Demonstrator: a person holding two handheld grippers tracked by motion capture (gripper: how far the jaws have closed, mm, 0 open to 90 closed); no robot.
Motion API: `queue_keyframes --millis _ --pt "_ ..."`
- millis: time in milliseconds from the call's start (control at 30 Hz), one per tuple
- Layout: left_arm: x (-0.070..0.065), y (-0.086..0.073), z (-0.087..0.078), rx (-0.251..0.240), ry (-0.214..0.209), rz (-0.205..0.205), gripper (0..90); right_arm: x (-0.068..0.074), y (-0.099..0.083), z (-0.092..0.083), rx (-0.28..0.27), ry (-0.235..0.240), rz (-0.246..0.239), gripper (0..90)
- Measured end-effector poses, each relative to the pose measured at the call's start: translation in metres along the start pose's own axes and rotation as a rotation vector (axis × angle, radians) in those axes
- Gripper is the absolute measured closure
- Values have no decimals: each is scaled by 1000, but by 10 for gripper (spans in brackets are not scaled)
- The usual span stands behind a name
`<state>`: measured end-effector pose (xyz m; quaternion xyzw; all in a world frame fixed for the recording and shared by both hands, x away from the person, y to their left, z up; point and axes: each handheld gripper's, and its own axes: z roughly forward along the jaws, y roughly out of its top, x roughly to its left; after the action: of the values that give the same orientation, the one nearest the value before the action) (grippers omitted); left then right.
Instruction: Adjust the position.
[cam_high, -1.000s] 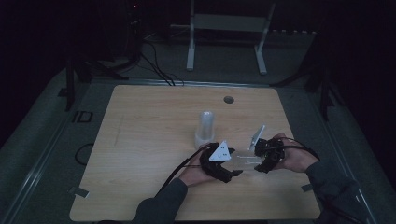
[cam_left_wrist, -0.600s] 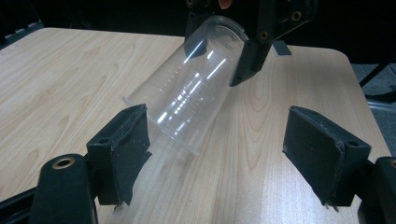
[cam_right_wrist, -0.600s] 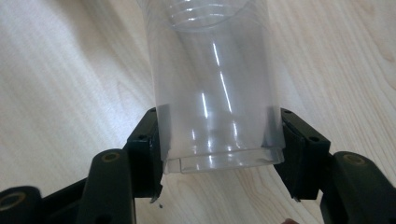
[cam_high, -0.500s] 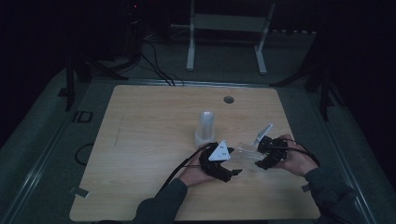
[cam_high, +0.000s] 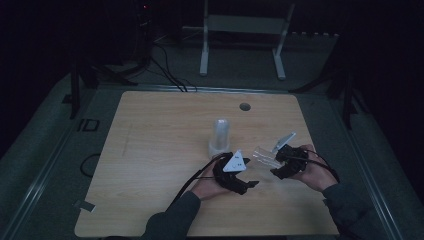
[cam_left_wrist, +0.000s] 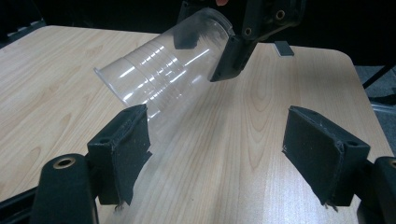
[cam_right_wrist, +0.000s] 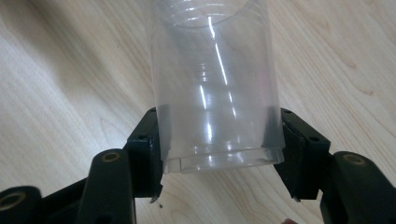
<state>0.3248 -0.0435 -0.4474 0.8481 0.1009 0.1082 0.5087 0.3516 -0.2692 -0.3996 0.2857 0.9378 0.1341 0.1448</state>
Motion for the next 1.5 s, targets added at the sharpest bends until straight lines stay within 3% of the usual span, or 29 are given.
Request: queue_keyframes --millis 267,1500 --pt "1 0 0 -2 -1 -10 227 3 0 1 -33 -25 15 416" --pt "2 -1 -2 -22 14 -35 237 19 -13 7 -264 -94 196 417"
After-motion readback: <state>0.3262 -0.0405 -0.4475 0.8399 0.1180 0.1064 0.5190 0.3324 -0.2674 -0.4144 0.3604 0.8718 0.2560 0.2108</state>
